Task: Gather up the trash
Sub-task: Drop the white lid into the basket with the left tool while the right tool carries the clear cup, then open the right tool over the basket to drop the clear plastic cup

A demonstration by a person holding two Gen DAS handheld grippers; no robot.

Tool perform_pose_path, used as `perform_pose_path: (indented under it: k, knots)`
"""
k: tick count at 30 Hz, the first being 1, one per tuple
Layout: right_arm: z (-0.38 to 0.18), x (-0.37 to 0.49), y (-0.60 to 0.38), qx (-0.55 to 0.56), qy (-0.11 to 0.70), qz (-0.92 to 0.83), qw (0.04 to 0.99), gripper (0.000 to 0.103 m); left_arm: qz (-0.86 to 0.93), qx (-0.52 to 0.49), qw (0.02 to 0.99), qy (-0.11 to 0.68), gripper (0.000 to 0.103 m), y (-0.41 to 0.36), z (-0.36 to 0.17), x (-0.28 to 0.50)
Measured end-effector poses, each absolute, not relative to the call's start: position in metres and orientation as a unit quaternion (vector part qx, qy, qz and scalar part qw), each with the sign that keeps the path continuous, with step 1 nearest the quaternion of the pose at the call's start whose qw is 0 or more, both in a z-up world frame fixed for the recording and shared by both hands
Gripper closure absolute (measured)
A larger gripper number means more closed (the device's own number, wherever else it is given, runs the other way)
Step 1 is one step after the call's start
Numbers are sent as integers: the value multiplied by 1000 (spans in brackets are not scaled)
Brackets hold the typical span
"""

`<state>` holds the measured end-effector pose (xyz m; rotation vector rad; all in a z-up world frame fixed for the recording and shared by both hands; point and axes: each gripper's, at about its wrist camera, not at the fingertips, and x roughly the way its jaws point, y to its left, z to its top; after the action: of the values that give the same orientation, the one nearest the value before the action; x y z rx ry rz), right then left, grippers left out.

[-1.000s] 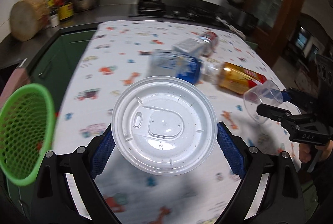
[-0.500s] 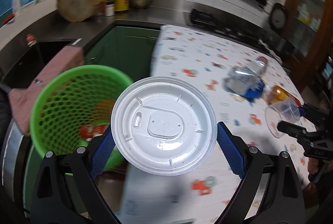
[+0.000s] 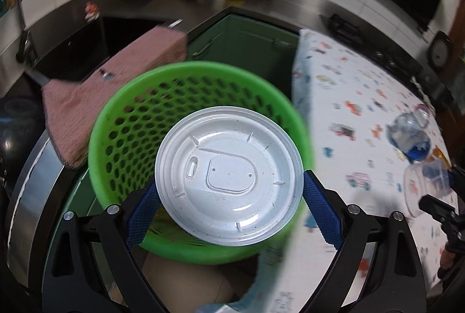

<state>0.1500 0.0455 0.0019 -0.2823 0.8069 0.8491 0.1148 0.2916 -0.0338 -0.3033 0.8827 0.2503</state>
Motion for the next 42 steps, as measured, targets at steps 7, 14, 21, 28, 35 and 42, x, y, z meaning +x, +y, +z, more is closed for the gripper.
perform_pose_path:
  k: [7, 14, 21, 28, 35, 42]
  knots:
    - [-1, 152, 85, -150, 381, 417, 812, 45, 142, -171, 868, 444, 10, 315, -56, 117]
    - [-9, 160, 120, -152, 385, 430, 802, 45, 150, -194, 860, 448, 10, 332, -65, 112]
    - [-15, 166, 144, -151, 388, 440, 796, 45, 155, -216, 858, 439, 10, 347, -63, 100]
    - [-22, 168, 172, -141, 395, 457, 785, 45, 163, -236, 860, 422, 8, 355, -55, 82]
    - [-30, 172, 193, -125, 409, 468, 773, 42, 167, -248, 860, 414, 8, 361, -49, 71]
    - [-23, 170, 190, -108, 404, 472, 776, 30, 165, -249, 861, 412, 8, 358, -44, 68]
